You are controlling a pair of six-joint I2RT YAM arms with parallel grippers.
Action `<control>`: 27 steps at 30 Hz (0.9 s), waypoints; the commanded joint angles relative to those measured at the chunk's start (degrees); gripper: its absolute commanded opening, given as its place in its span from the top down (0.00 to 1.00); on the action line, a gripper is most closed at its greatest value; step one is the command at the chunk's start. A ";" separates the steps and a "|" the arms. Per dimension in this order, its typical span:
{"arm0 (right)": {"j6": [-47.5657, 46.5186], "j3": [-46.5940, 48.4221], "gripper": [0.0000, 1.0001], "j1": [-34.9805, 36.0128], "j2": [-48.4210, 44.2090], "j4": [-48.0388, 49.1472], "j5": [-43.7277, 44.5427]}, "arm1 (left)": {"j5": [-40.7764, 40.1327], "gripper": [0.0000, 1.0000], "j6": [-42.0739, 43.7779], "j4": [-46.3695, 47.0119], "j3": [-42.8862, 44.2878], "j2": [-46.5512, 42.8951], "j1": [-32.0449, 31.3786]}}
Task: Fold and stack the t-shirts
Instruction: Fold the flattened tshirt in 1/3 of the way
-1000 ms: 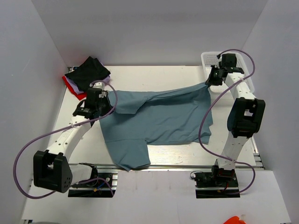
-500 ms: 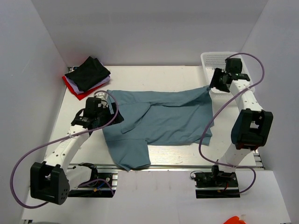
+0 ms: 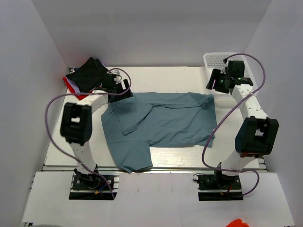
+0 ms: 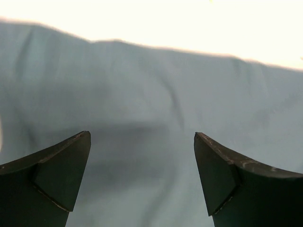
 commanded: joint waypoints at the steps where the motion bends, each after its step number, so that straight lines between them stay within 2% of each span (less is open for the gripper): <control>1: -1.67 -2.25 0.33 1.80 -0.68 1.79 -6.62 | 2.21 0.00 0.85 0.80 8.40 10.31 0.95; 3: -1.94 -3.13 0.33 4.52 0.20 2.67 -6.72 | 2.22 0.00 1.54 -2.78 12.28 14.83 1.48; 6: -2.55 -3.31 0.33 7.33 1.34 3.29 -7.42 | 0.99 0.00 1.55 -5.87 11.52 19.41 3.15; 10: -3.25 -2.26 0.33 11.02 4.93 3.90 -7.07 | -9.61 0.00 0.86 -10.18 7.57 19.42 6.22; 15: -0.81 2.47 0.33 15.07 11.09 5.57 -6.02 | -14.98 0.00 3.04 -11.67 4.48 17.22 10.19; 20: 0.96 9.34 0.33 16.39 20.13 9.43 -6.02 | -9.74 0.00 11.91 -7.57 5.62 17.22 11.68; 21: 1.05 13.00 0.33 16.57 22.16 10.14 -4.54 | -8.43 0.00 12.79 -7.03 6.23 17.22 12.20; 27: -0.97 26.37 0.33 17.18 31.03 8.04 -10.49 | -8.41 0.00 16.32 -7.55 9.22 18.63 12.21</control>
